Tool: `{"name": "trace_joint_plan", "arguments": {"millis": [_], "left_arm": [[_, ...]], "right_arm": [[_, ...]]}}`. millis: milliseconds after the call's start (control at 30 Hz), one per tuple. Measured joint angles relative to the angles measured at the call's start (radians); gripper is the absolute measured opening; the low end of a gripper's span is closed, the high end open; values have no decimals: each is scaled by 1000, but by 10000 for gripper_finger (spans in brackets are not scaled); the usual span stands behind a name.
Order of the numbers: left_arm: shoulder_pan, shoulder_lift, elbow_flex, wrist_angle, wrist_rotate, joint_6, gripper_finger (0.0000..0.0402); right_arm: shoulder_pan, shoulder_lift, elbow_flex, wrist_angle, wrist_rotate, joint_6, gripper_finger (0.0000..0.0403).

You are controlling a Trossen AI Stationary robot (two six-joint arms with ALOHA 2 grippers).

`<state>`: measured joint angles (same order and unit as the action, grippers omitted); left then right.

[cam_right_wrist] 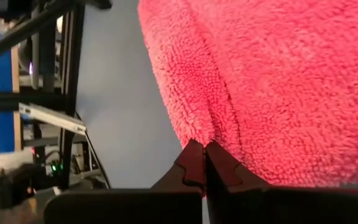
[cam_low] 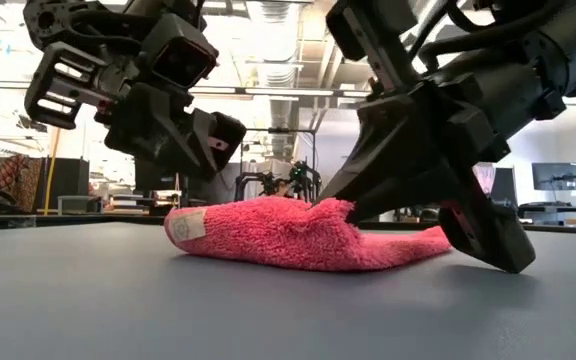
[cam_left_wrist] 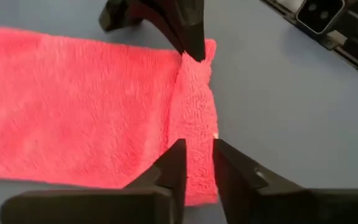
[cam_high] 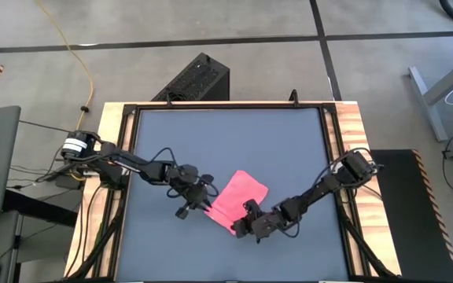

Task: Roll towel
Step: Roll the pink towel

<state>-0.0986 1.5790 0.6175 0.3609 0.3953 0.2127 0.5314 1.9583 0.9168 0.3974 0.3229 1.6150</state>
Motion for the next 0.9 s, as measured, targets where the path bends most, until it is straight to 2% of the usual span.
{"name": "trace_joint_plan", "arguments": {"millis": [300, 433, 533, 767, 900], "left_arm": [[-15, 26, 0, -42, 37, -68, 162], [-20, 44, 0, -43, -29, -49, 185], [-30, 67, 3, -18, -66, -48, 193], [-55, 140, 7, 20, -64, -68, 195], [-54, 144, 8, 44, -105, -109, 178]], "right_arm": [[-11, 2, -1, -21, -12, 48, 14], [-11, 3, -1, -20, -12, 47, 14], [-11, 3, -1, -20, -12, 47, 14], [-11, 4, -2, -23, -10, 59, 14], [-10, 4, -3, -23, -10, 66, 14]]}}
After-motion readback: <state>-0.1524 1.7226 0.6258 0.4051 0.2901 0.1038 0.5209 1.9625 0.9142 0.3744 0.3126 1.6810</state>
